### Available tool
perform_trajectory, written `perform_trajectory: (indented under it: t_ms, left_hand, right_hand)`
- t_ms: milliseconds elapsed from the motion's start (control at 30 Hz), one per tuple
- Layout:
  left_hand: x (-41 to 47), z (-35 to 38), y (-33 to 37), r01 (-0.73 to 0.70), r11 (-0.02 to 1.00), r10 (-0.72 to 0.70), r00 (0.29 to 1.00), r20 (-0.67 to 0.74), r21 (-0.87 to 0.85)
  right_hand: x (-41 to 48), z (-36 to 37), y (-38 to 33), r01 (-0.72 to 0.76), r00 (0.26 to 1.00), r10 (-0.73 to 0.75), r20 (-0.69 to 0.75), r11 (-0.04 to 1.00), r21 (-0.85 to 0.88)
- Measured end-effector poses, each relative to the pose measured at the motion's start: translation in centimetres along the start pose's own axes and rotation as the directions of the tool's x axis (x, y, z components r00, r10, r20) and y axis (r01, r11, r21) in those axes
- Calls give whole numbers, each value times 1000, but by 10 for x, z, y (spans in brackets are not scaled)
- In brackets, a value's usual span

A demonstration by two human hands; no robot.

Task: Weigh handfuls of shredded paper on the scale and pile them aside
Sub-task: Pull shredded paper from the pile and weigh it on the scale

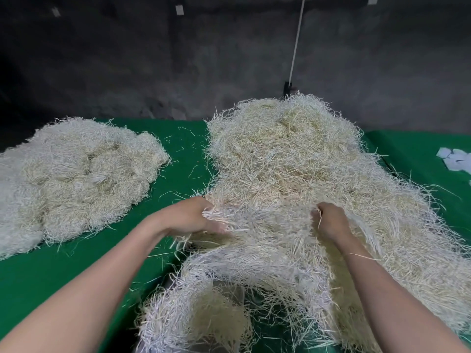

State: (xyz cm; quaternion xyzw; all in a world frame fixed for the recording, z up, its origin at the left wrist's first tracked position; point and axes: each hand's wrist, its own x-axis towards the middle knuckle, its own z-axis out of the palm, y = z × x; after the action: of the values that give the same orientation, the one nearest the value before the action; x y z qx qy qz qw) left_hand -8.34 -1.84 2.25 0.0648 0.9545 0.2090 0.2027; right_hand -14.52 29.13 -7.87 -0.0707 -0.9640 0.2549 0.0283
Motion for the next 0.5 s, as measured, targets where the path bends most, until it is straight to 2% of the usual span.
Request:
perform_trajectory:
  t_ms: [33,100,200,267,300,367,400,433,467,500]
  left_hand:
    - [-6,-3,-4,18,999,-18,1000,-6,-34]
    - [-14,-8,-9,60,996,-62,997,-42,-62]
    - [-20,-11,-7,72,996,-77,992,-103,-50]
    - [-18,-12,-5,43,997,-49,992,-113,-61]
    - [-18,-13,-4,4,993,-17,995,-103,-120]
    - [-21,-13,2,-81,930,50,994,-95,-358]
    - [-21,-11,4,-122,853,72,990,-117,-508]
    - [-21,-9,7,-158,708,91,987,-134,-688]
    - [-20,-7,10,-175,485,128,983,-128,-857]
    - [-20,-5,14,-156,210,198,974,-114,-965]
  right_hand:
    - [1,-2,0,4,1000,-4,-2,998,-66]
    - [3,-8,-4,2,995,16,101,985,-173]
    - [1,-28,-34,101,968,-35,250,961,-256]
    - [-8,-43,-69,242,949,-197,245,955,-171]
    - [-16,-46,-88,338,911,-305,278,938,-79]
    - [-37,-38,-121,437,784,-470,405,882,178]
    - [-48,-27,-131,454,722,-530,444,848,273]
    - [-59,-13,-138,472,688,-561,461,828,303]
    - [-68,0,-143,481,673,-575,465,818,316]
    - [-74,13,-146,472,678,-562,473,827,305]
